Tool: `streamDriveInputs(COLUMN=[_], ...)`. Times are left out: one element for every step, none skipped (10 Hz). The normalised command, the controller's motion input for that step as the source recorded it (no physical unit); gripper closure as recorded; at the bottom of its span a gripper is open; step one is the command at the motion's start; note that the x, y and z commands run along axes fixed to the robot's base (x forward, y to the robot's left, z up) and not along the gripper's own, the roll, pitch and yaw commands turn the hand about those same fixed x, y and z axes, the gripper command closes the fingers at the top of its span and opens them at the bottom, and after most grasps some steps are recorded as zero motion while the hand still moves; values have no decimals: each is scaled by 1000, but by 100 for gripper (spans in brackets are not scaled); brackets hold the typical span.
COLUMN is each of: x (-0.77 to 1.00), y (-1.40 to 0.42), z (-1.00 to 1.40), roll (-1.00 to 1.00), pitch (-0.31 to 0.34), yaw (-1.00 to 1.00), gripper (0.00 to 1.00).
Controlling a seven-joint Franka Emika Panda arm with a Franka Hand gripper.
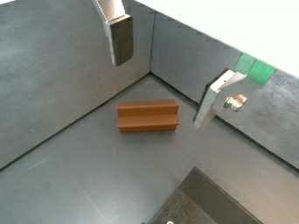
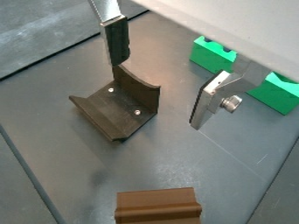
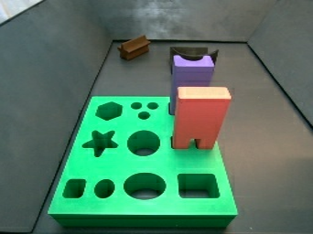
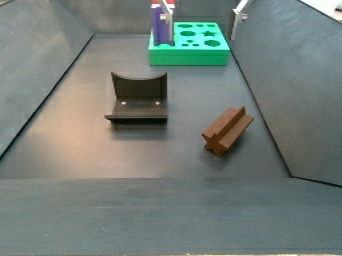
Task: Pick up the star object. Move up. Place the star object on the fixture. Regrasp the star object. Move to above the board. Insert the star object.
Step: Pick up the star object.
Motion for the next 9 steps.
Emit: streamDriveInputs(x=[0, -103, -74, 0, 0, 0, 0, 0, 0], y=[0, 171, 26, 0, 0, 0, 20, 66, 0], z=[0, 0, 46, 71, 74, 71, 71, 43, 14], roll=[0, -91, -110, -90, -114, -107, -73, -61, -37], pitch=[0, -110, -117, -66, -74, -76, -63, -56, -70], yaw=[-6, -609, -729, -806, -803, -789, -803, -783, -877], gripper=[0, 0, 0, 0, 0, 0, 0, 0, 0])
